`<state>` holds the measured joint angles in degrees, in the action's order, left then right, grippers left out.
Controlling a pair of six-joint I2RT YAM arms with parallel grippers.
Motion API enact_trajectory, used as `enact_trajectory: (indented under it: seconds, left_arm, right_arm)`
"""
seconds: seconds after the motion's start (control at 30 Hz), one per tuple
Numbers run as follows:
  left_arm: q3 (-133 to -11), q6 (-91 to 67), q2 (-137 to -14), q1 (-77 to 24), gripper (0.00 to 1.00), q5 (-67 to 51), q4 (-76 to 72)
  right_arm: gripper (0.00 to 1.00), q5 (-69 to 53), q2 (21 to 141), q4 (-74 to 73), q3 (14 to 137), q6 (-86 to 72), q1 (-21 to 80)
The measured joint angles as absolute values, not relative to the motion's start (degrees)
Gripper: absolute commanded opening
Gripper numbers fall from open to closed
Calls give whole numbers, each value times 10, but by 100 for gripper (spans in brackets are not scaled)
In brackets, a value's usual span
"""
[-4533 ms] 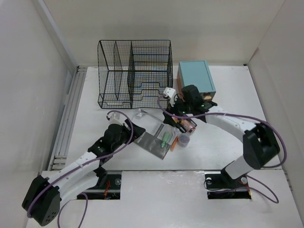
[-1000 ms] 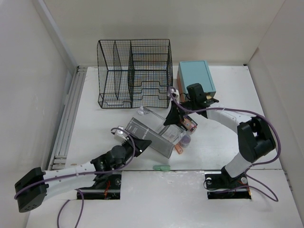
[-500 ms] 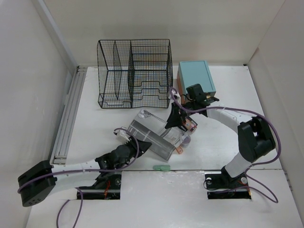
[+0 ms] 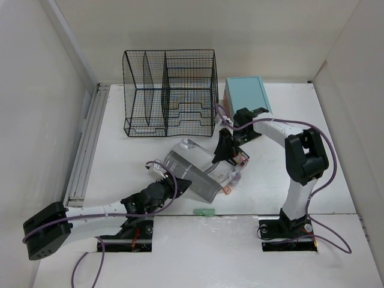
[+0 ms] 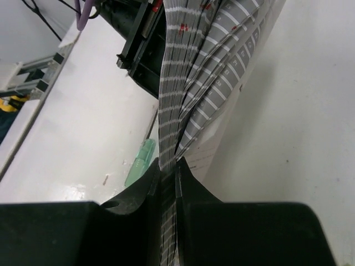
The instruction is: Organize the desk
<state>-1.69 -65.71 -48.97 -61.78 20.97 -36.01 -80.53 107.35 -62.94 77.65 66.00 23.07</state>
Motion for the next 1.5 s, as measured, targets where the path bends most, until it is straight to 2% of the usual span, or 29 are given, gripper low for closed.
enact_trajectory:
  seconds: [0.27,0.6,0.67,0.73,0.83,0.97,1.03,1.07,1.1,1.13,1.33,1.5]
  left_arm:
    - [-72,-576,-422,-619,0,224,-249]
    - [-246,-449,-394,-620,0,274,-64]
    - [-284,-426,-392,-620,0,287,-28]
    - [-325,-400,-392,-620,0,300,7]
    - [-387,-357,-393,-623,0,318,49]
    - [-478,-307,-404,-623,0,363,67]
    - [-535,-274,-420,-623,0,384,65]
    - [-562,-256,-431,-623,0,397,63]
    - [-587,-239,-442,-622,0,419,63]
    - [-613,-221,-454,-619,0,443,61]
    - [-740,-86,-529,-595,0,553,3]
    - [-836,0,-606,-535,0,602,-41]
  right_arm:
    - [7,-829,1066,-711,795,756,217]
    - [10,-835,995,-726,839,759,186]
    - [10,-824,974,-704,845,716,184]
    - [5,-787,933,-628,833,621,185]
    - [4,-673,818,-458,780,461,212]
    - [6,-535,719,-381,821,349,275]
    - [37,-478,715,-347,861,309,288]
    - [58,-446,716,-331,877,294,292]
    - [97,-411,717,-325,889,281,293]
    - [100,-377,717,-322,896,268,292]
    - [100,-247,720,-311,909,219,265]
    - [100,-207,680,-258,846,180,213]
